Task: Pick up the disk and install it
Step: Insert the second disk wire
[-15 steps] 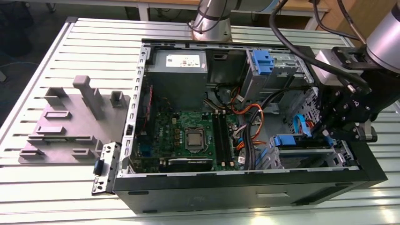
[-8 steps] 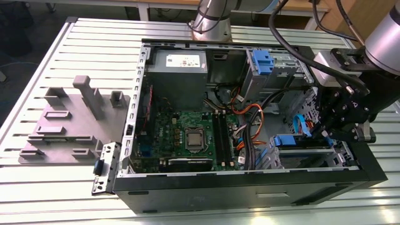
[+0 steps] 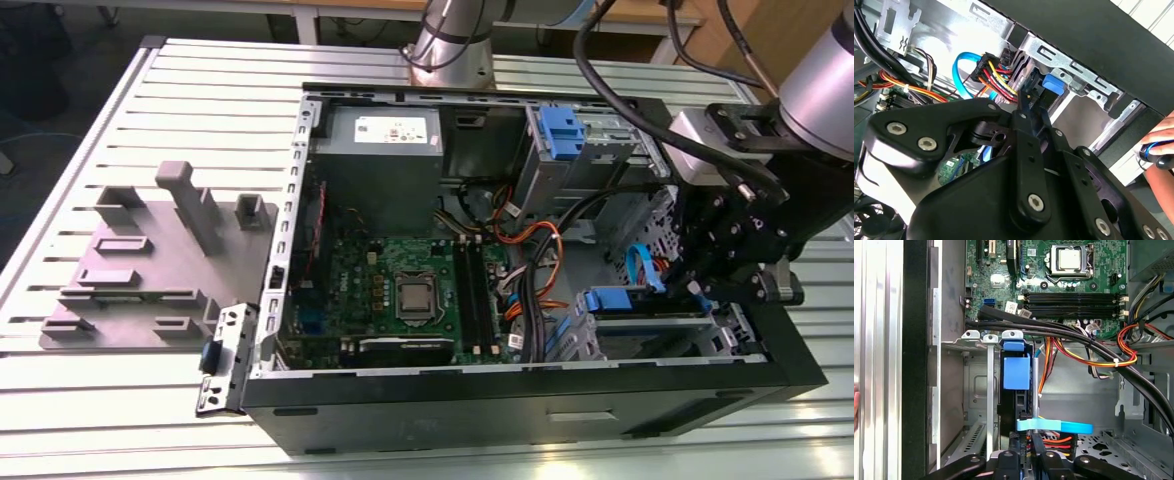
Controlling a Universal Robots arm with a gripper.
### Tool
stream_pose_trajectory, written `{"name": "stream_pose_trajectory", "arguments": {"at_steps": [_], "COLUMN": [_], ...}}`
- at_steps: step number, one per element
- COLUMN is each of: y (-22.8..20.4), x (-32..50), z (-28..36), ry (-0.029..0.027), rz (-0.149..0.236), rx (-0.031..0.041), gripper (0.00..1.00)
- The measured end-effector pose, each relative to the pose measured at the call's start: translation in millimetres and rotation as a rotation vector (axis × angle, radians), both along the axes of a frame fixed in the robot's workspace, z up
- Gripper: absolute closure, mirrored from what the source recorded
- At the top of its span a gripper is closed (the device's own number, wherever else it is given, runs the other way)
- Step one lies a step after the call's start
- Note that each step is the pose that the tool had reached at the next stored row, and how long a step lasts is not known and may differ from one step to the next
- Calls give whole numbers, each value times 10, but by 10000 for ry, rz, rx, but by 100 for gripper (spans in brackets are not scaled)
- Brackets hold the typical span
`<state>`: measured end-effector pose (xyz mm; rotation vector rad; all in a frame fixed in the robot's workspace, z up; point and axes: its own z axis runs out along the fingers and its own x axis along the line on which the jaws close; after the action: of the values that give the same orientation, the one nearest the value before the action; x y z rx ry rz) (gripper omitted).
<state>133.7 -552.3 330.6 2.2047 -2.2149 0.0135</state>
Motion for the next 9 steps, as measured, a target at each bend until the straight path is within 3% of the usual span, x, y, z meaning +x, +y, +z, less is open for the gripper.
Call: {"name": "stream_pose_trajectory", "arguments": {"at_steps": [5, 9], "y": [6, 44], "x": [0, 4], "z": [55, 58], "ry": [0, 0], "rz": [0, 0], "rx": [-2, -10], "gripper": [76, 76]}}
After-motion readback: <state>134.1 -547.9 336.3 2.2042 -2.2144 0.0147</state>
